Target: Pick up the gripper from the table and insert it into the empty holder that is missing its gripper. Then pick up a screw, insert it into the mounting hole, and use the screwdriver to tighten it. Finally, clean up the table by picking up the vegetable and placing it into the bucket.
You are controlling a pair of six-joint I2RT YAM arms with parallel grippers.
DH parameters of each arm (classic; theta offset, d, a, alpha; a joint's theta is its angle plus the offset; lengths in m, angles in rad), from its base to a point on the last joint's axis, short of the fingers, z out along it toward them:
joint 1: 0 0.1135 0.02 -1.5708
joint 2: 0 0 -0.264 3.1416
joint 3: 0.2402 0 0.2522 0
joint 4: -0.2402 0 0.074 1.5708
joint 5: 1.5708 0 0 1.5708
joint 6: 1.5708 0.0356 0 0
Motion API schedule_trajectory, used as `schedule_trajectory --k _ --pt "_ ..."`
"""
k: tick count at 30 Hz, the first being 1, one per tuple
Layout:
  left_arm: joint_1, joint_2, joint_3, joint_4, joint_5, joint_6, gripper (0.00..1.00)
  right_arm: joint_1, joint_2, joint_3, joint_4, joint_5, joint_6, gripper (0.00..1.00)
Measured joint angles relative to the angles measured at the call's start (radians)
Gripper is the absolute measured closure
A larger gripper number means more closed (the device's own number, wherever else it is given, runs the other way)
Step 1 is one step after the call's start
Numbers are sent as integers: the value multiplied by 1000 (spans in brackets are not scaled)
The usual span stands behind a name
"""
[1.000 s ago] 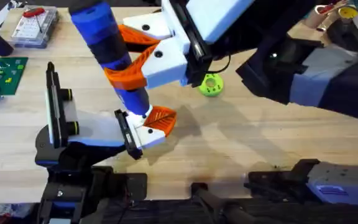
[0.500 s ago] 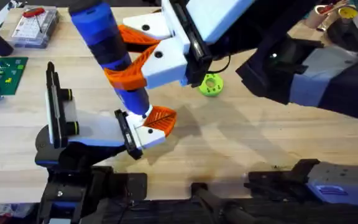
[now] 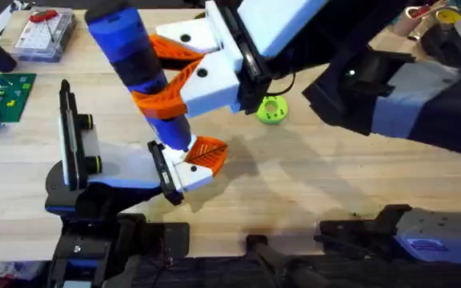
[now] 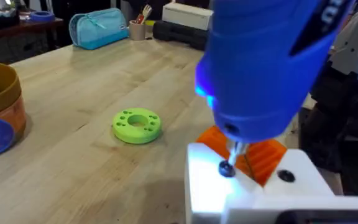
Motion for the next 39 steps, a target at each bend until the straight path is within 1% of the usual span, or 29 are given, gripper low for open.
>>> schedule_trajectory --k 6,21,29,34,39 --pt "0 0 0 -1 0 -4 987 0 26 0 8 3 1 946" --pt "0 0 0 0 2 -7 987 0 28 0 8 4 2 946" --pt "0 0 0 0 2 -7 987 0 28 0 70 0 43 946" --pt "0 0 0 0 2 -7 987 0 28 0 148 -2 71 947" --pt "0 0 0 0 2 -7 987 0 28 0 153 -10 89 948"
